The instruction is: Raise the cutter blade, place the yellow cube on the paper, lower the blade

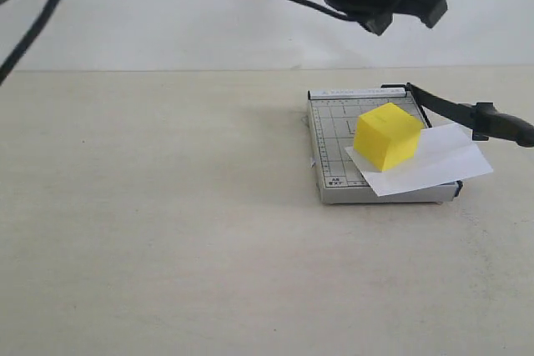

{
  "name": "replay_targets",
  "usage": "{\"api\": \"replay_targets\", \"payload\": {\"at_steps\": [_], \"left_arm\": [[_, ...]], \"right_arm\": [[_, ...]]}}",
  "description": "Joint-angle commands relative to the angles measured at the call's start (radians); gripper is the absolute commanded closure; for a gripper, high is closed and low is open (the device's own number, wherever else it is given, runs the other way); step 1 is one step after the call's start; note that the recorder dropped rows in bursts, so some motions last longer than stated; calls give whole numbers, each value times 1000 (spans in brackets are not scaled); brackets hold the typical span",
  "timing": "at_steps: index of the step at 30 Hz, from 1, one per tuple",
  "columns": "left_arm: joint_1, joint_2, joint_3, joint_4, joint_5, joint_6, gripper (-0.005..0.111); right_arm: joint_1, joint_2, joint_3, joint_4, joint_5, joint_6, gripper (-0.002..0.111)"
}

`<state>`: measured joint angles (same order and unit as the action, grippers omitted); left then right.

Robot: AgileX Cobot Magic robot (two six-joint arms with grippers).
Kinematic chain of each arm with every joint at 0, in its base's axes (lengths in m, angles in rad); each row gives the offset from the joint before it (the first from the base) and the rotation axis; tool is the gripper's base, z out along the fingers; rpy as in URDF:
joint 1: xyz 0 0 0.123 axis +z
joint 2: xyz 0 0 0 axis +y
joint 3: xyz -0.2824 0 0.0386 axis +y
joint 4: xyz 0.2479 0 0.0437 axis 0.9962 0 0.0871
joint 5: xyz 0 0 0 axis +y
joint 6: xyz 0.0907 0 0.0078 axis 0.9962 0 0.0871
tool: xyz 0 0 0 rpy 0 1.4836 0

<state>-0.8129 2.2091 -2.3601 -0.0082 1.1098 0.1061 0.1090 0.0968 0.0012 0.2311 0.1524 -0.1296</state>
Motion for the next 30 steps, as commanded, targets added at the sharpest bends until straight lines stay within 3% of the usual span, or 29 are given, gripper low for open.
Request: {"api": "replay_targets", "payload": {"at_steps": [1, 9, 17, 30], "left_arm": [[-10, -86, -7, -14, 24, -19, 102], [-13, -178, -7, -92, 77, -19, 102], [-27, -190, -7, -317, 111, -39, 102], [-178, -388, 38, 36, 36, -39, 102]], "right_arm": [[1, -6, -1, -1, -6, -3, 108], [1, -6, -1, -1, -6, -3, 108], [1, -6, -1, -1, -6, -3, 108], [1, -6, -1, -1, -6, -3, 108]]}}
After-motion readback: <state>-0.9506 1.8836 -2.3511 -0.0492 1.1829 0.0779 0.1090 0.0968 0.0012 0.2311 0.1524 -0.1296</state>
